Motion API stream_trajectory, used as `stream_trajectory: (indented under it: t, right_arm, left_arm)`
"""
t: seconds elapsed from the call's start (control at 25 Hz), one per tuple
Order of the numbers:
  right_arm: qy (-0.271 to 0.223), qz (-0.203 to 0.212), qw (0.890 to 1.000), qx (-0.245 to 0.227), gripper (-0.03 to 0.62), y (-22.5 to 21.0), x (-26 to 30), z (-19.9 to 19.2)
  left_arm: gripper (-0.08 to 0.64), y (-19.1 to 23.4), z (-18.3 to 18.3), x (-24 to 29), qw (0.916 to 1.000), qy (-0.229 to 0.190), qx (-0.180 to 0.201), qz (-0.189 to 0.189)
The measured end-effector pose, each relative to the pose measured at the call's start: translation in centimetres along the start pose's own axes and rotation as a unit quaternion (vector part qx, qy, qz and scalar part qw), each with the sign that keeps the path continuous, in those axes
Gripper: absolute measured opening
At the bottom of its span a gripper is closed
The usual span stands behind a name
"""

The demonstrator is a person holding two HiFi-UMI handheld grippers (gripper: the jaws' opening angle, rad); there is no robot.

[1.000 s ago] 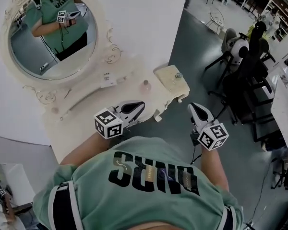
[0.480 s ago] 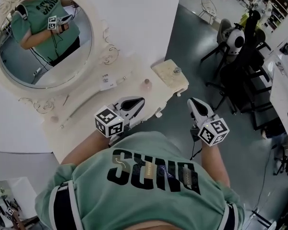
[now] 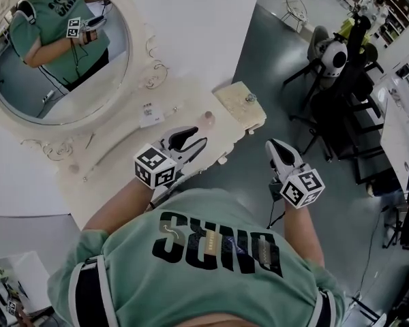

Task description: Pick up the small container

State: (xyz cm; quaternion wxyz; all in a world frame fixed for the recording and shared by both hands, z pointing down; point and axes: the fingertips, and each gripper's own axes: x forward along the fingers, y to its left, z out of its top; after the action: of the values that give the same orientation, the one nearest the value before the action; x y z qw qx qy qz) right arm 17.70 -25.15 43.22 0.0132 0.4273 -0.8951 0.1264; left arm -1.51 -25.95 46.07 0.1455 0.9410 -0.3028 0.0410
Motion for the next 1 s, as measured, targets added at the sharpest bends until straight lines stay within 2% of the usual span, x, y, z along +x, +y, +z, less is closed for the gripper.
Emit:
stream_trajectory:
  t: [0.2,0.4,0.56,0.68,1.0]
  right_arm:
    - [0.006,0.012,1.0,0.0,0.009,-1.0,1.9,-0.2]
    - [0.015,0.021,1.0,0.002,0.009,-1.5,4.4,-1.5]
    - [0.016,0.017,1.0,0.003,0.009,-2.7,6.4,-2.8]
    - [0.021,0.012,1.0,0.002,0.009,-3.7,7.7,-4.1]
    - [0.021,-0.014,0.999,0.019,0.009,-7.4,10.6,-8.1]
  left_arm:
    - [0.158,2.3,-1.2,1.6,0.9995,0.016,0.01,0.026]
    - [0.163,4.4,-3.0,3.0,0.9983,0.042,0.017,0.035]
    - [0.17,6.6,-4.9,4.7,0.9971,0.06,0.019,0.042]
    - [0.173,8.4,-7.0,6.1,0.9962,0.074,0.006,0.045]
    - [0.187,14.0,-12.2,10.5,0.9923,0.096,0.007,0.078]
